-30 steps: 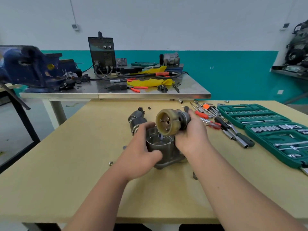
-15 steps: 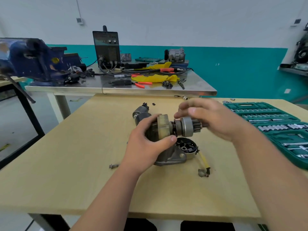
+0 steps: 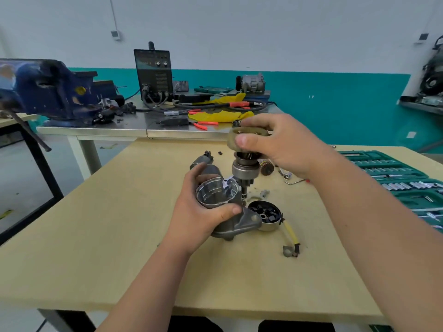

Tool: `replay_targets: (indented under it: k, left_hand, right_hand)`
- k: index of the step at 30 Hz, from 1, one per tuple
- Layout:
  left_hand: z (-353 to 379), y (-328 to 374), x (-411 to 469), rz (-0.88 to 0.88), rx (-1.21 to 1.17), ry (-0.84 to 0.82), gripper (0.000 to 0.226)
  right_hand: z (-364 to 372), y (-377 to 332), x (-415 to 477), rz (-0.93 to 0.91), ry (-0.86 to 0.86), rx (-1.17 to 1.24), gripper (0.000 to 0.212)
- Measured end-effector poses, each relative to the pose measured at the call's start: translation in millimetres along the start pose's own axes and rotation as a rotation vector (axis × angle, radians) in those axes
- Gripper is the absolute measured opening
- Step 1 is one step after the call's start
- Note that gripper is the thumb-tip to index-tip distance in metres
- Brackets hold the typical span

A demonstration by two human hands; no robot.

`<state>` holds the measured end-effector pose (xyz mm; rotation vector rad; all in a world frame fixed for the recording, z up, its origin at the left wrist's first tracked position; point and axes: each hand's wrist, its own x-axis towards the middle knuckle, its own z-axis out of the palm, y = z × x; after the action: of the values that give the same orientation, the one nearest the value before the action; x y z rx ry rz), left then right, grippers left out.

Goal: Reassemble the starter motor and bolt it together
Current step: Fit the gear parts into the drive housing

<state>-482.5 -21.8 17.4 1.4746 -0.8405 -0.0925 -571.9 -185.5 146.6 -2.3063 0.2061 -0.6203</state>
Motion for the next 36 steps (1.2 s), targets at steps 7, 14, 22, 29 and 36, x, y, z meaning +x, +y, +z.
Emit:
replay_targets:
  k: [7, 14, 22, 29, 36]
  left_hand:
    - [6.6, -3.2, 2.2, 0.004, -0.005, -0.124, 0.113]
    - [8.9, -1.3, 5.7, 0.038, 0.010, -0.178, 0.075]
    - [17.8, -0.1, 0.6, 0.089, -0.097, -0.081, 0.053]
    - [20.9, -2.5, -1.1, 0.131, -0.149, -0.031, 0.055]
    - [11.1, -2.7, 5.6, 0.131, -0.136, -0.096, 0.070]
  right_hand:
    - [17.8, -17.4, 0.2, -0.095, 0.250, 0.447, 0.055]
    - [55.6, -2.5, -23.3, -0.039, 0.145, 0.130, 0.061]
    - [67.3, 17.5, -35.8, -0.069, -0.059, 0.179, 0.039]
    - [50.8, 28.4, -37.0, -0.032, -0.176, 0.101, 0.032]
    - [35.7, 26.2, -29.4, -0.082, -0.238, -0.038, 0.046]
